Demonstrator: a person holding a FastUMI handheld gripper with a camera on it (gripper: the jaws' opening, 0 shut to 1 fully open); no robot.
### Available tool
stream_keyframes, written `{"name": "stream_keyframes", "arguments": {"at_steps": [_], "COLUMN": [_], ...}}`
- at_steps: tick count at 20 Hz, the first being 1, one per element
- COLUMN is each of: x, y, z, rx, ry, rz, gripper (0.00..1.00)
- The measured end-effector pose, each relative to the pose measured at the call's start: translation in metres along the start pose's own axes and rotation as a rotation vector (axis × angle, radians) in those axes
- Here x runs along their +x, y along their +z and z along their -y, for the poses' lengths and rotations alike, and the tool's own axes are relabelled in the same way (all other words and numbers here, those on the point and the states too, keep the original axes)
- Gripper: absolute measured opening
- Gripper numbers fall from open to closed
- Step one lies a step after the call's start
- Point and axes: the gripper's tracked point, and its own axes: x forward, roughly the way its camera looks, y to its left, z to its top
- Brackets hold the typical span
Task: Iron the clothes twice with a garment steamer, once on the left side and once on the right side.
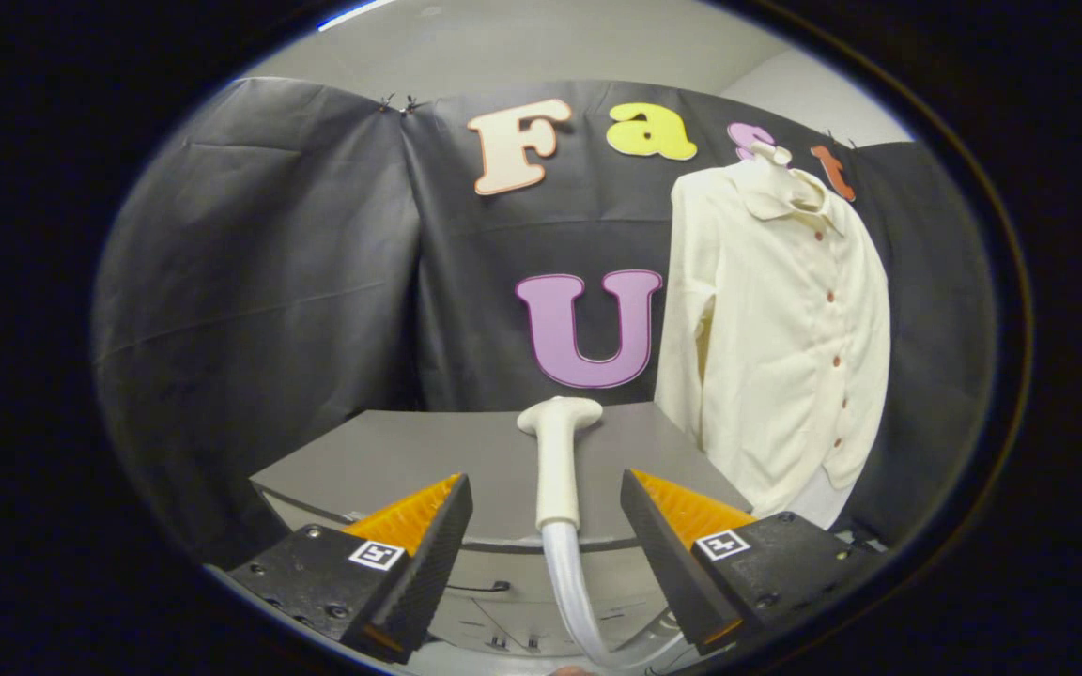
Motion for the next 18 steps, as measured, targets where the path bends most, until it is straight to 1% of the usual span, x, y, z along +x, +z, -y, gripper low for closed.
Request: {"name": "stream_keyframes", "arguments": {"at_steps": [3, 6, 9, 11, 14, 16, 17, 18], "x": [0.029, 0.060, 0.087, 0.104, 0.121, 0.129, 0.135, 0.138], "y": [-0.006, -0.015, -0.032, -0.045, -0.052, -0.061, -0.055, -0.058], "z": [0.000, 0.008, 0.019, 0.022, 0.017, 0.016, 0.017, 0.014], "rx": [-0.009, 0.010, 0.015, 0.026, 0.066, 0.080, 0.075, 0.074], "ry": [-0.019, -0.051, -0.098, -0.104, -0.094, -0.105, -0.116, -0.107], "rz": [-0.034, -0.084, -0.180, -0.264, -0.326, -0.386, -0.367, -0.393], "gripper": [0.97, 0.97, 0.97, 0.97, 0.97, 0.97, 0.96, 0.94]}}
